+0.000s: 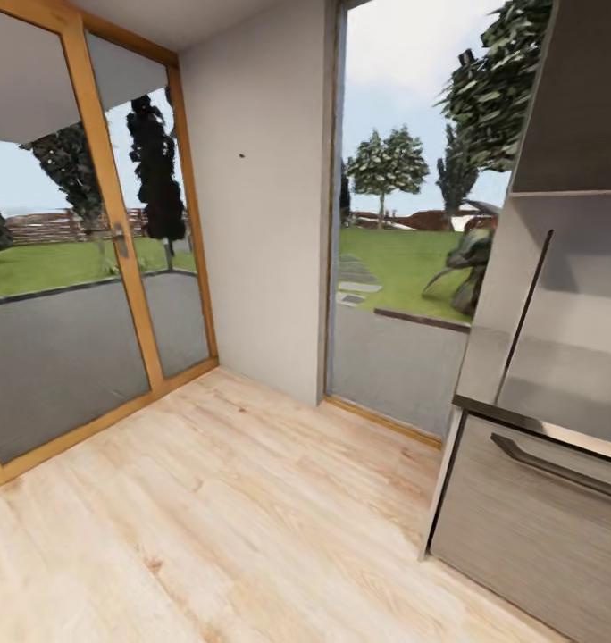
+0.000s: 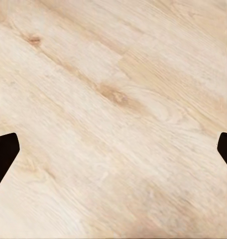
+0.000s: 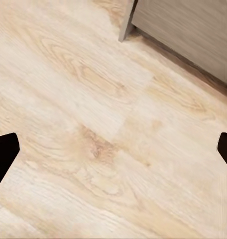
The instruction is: Pick up the poster from the kitchen countertop and hang it on one of the wall nails in the kitchen.
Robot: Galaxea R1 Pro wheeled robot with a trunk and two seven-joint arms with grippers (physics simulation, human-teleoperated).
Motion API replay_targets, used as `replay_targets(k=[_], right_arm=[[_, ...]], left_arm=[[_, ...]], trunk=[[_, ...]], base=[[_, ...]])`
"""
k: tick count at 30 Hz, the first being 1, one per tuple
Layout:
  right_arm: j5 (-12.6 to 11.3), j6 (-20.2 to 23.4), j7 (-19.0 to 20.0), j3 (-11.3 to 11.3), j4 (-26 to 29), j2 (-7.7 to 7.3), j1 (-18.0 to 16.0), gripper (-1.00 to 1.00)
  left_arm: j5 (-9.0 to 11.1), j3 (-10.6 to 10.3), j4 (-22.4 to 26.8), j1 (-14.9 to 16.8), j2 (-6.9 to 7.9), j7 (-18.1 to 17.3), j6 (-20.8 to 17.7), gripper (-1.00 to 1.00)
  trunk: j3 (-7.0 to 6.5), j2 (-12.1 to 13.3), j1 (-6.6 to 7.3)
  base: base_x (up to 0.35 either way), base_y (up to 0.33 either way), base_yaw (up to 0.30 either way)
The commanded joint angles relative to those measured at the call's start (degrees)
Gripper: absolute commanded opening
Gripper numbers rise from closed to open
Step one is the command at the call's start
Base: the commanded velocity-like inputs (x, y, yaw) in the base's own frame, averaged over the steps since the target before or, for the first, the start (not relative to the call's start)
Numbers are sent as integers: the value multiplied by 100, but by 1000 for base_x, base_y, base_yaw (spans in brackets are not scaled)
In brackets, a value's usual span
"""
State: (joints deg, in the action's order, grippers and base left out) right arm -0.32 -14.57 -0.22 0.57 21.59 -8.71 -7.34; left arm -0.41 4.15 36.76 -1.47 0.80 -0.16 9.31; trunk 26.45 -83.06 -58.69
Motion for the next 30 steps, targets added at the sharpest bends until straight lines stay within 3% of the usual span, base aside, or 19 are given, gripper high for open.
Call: replay_targets(k=[1, 6, 15, 18, 22, 25, 29, 30], right_arm=[[-3, -19, -3, 5, -6, 1, -5, 100], [-3, -19, -3, 9, -6, 1, -5, 100], [-29, -30, 11, 10, 17, 8, -5, 100], [-34, -19, 15, -4, 348, 36, -6, 100], [-43, 134, 20, -36, 1523, 58, -5, 100], [-45, 619, 22, -44, 2372, 70, -5, 100], [-46, 1961, 31, -31, 4079, 72, -5, 100], [-47, 2126, 33, -27, 4306, 72, -5, 100]], left_arm=[[-4, 7, 7, -3, -1, -2, 9, 100], [-4, 7, 1, -3, 34, -2, 9, 100], [-3, 7, -27, -3, 86, -7, 8, 100], [-3, 7, -44, -3, 87, -4, 9, 100], [-3, 7, -33, -3, 87, -7, 8, 100], [-3, 7, -25, -3, 87, -12, 9, 100], [-3, 7, -14, -3, 87, -18, 9, 100], [-3, 7, -13, -3, 87, -18, 9, 100]], trunk=[[3, -2, -4], [-5, -2, -4], [-7, -2, -4], [-7, -2, -4], [-7, -2, -4], [-7, -2, -4], [-7, -2, -4], [-7, -2, -4]], base=[[336, 17, -300], [321, 119, -242], [259, 255, -26], [238, 270, -2], [128, 142, -1], [38, 42, 0], [13, 14, 0], [5, 6, 0]])
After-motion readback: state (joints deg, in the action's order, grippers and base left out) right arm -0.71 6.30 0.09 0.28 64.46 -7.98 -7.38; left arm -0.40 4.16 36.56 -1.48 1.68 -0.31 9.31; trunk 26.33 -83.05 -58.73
